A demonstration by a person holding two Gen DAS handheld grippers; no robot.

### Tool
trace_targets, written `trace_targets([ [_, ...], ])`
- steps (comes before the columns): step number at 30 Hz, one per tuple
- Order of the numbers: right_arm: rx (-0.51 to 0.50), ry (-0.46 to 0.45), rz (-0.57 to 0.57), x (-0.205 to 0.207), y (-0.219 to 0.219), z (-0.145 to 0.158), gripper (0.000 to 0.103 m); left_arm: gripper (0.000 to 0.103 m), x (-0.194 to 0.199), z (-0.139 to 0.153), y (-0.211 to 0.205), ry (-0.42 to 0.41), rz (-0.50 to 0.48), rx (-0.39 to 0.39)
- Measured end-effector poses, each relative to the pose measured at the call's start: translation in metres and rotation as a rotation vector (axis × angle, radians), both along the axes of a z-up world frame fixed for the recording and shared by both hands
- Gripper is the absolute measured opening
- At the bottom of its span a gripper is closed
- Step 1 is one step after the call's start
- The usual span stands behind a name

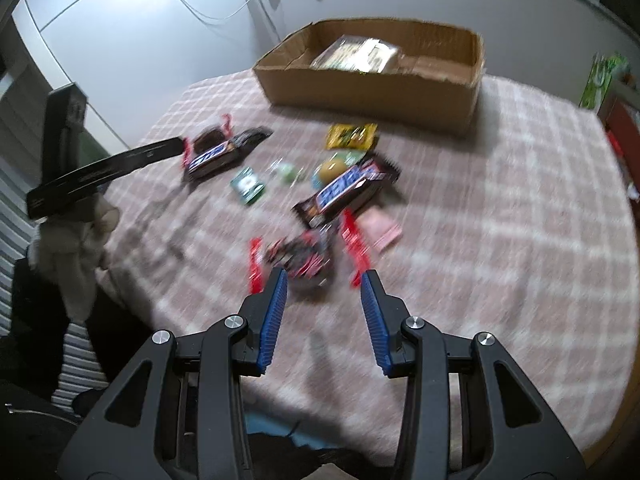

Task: Organize snacks
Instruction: 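Move both grippers back over the remaining snacks on the table, then grasp the red-wrapped candy bag with the right gripper while the left grasps a Snickers bar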

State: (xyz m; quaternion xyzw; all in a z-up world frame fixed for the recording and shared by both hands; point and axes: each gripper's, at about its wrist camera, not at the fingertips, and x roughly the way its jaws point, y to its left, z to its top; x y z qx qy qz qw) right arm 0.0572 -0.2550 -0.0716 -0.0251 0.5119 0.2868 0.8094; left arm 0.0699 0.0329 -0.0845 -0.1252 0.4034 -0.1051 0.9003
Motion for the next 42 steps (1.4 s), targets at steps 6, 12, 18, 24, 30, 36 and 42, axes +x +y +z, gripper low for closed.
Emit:
trace_targets([
  [6, 0.012, 0.052, 0.018, -0.004, 0.010, -0.010, 0.040, 0.042, 0.005, -0.005, 0.000, 0.013, -0.016, -0.002],
  [12, 0.010, 0.078, 0.002, 0.008, 0.017, -0.017, 0.040, 0.042, 0.012, -0.012, 0.001, 0.042, -0.035, -0.003],
  [18, -0.009, 0.063, 0.004, 0.019, 0.026, -0.016, 0.040, 0.042, 0.021, -0.020, 0.004, 0.068, -0.050, -0.010],
  [24, -0.031, 0.034, 0.014, 0.029, 0.042, -0.016, 0.045, 0.042, 0.028, -0.026, -0.005, 0.078, -0.095, 0.052],
  [30, -0.100, -0.016, 0.056, 0.024, 0.062, -0.019, 0.056, 0.042, 0.037, -0.034, -0.010, 0.097, -0.122, 0.108],
  [36, -0.158, -0.027, 0.055, 0.030, 0.070, -0.025, 0.056, 0.042, 0.040, -0.037, -0.013, 0.096, -0.113, 0.113],
  [42, -0.188, -0.043, 0.051, 0.037, 0.074, -0.031, 0.043, 0.031, 0.038, -0.037, -0.015, 0.086, -0.115, 0.115],
])
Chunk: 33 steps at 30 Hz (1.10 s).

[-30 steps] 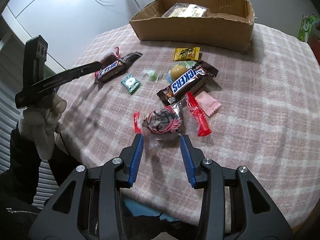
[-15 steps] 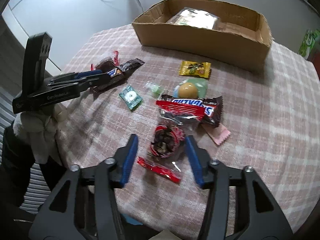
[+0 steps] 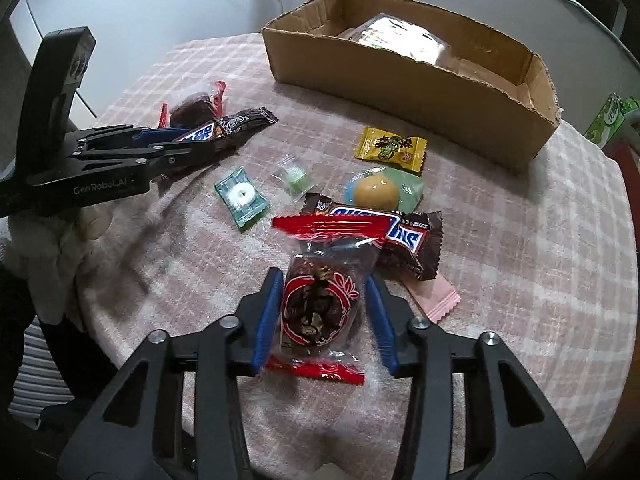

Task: Organize snacks
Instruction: 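Grasp the red-wrapped candy bag with the right gripper while the left grasps a Snickers bar, then carry the candy bag and Snickers bar into the box and open both grippers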

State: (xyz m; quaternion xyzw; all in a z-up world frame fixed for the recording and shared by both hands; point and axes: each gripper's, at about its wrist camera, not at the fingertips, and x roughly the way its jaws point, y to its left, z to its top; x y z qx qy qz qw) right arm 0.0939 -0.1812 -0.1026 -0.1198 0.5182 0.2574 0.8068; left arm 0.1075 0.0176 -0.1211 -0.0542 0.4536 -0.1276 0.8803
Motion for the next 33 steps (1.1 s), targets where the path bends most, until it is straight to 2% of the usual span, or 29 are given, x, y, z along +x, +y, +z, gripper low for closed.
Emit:
trace_targets([
  [4, -0.006, -0.005, 0.017, -0.002, 0.001, 0.000, 0.038, 0.029, -0.004, 0.000, 0.001, -0.006, 0.002, 0.004],
  [16, 0.036, -0.016, 0.002, -0.008, -0.013, 0.013, 0.037, 0.027, -0.019, 0.016, 0.006, -0.041, 0.027, -0.037],
  [24, 0.068, -0.064, -0.002, -0.013, -0.021, 0.039, 0.037, 0.027, -0.027, 0.042, 0.008, -0.096, 0.033, -0.078],
  [33, 0.090, -0.132, -0.027, 0.000, -0.030, 0.070, 0.037, 0.027, -0.019, 0.071, 0.011, -0.164, 0.049, -0.110],
])
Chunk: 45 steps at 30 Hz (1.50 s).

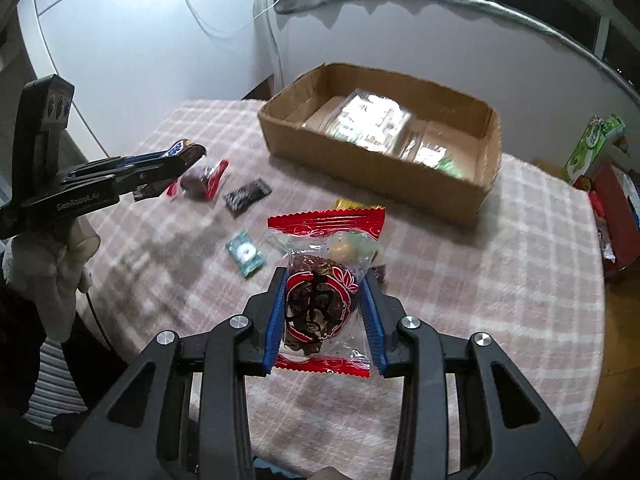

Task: Organize snacks
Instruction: 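Carry the candy bag and Snickers bar into the box and open both grippers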

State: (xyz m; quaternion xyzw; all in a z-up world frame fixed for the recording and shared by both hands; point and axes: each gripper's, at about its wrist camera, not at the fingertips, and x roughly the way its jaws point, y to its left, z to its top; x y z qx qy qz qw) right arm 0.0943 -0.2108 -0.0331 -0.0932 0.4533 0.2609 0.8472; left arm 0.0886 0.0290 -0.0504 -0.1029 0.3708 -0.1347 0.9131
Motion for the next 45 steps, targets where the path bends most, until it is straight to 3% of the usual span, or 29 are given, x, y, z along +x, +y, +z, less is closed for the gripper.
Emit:
trace_targets([
  [12, 0.026, -0.066, -0.037, 0.040, -0.009, 0.031, 0.037, 0.027, 0.034, 0.022, -0.008, -0.048, -0.006, -0.014],
  [20, -0.012, -0.092, -0.066, 0.087, -0.008, 0.037, 0.037, 0.027, 0.071, 0.029, -0.016, -0.053, -0.011, -0.013],
  [34, -0.054, -0.062, -0.101, 0.157, -0.006, 0.018, 0.037, 0.027, 0.118, 0.016, -0.025, -0.014, -0.013, 0.003],
  [45, -0.068, -0.032, -0.110, 0.181, -0.009, 0.000, 0.037, 0.027, 0.136, 0.001, -0.032, 0.022, -0.003, 0.008],
])
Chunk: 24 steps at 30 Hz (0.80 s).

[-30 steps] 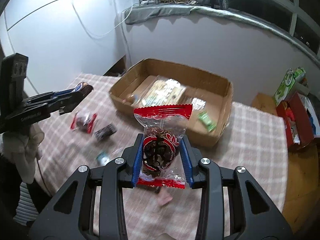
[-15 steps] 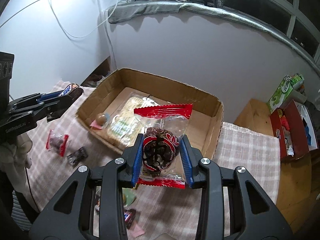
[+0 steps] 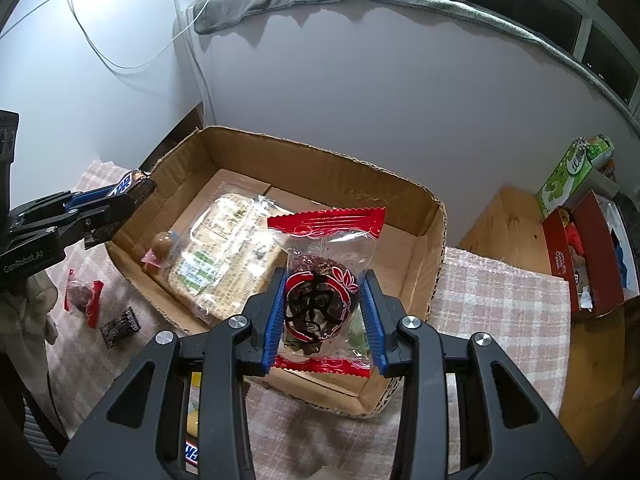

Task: Organize snacks
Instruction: 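Carry the candy bag and Snickers bar into the box and open both grippers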

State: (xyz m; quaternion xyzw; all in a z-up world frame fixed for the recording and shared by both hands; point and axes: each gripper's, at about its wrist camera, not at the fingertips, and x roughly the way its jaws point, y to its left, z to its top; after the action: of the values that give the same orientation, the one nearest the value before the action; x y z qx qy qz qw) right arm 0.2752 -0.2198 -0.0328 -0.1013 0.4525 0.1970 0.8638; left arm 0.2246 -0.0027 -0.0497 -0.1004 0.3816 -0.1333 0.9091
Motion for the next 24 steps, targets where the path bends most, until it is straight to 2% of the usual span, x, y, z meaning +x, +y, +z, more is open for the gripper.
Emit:
trace_targets([
  [2, 0.000, 0.000, 0.001, 0.002, 0.000, -0.001, 0.044, 0.027, 0.002, 0.000, -0.001, 0.005, 0.009, 0.008],
  [3, -0.005, -0.003, -0.003, 0.002, 0.000, -0.001, 0.053, 0.031, 0.004, -0.001, 0.000, 0.010, 0.018, 0.008],
  [4, -0.006, -0.008, -0.005, 0.002, -0.001, -0.001, 0.058, 0.034, 0.004, 0.000, 0.000, 0.010, 0.023, 0.005],
  [14, 0.016, -0.032, -0.002, -0.011, -0.005, 0.010, 0.058, 0.034, -0.008, 0.014, 0.006, -0.020, 0.026, 0.005],
  [24, 0.016, -0.044, 0.047, -0.047, -0.001, 0.023, 0.058, 0.034, -0.041, 0.032, 0.029, -0.052, 0.051, -0.012],
])
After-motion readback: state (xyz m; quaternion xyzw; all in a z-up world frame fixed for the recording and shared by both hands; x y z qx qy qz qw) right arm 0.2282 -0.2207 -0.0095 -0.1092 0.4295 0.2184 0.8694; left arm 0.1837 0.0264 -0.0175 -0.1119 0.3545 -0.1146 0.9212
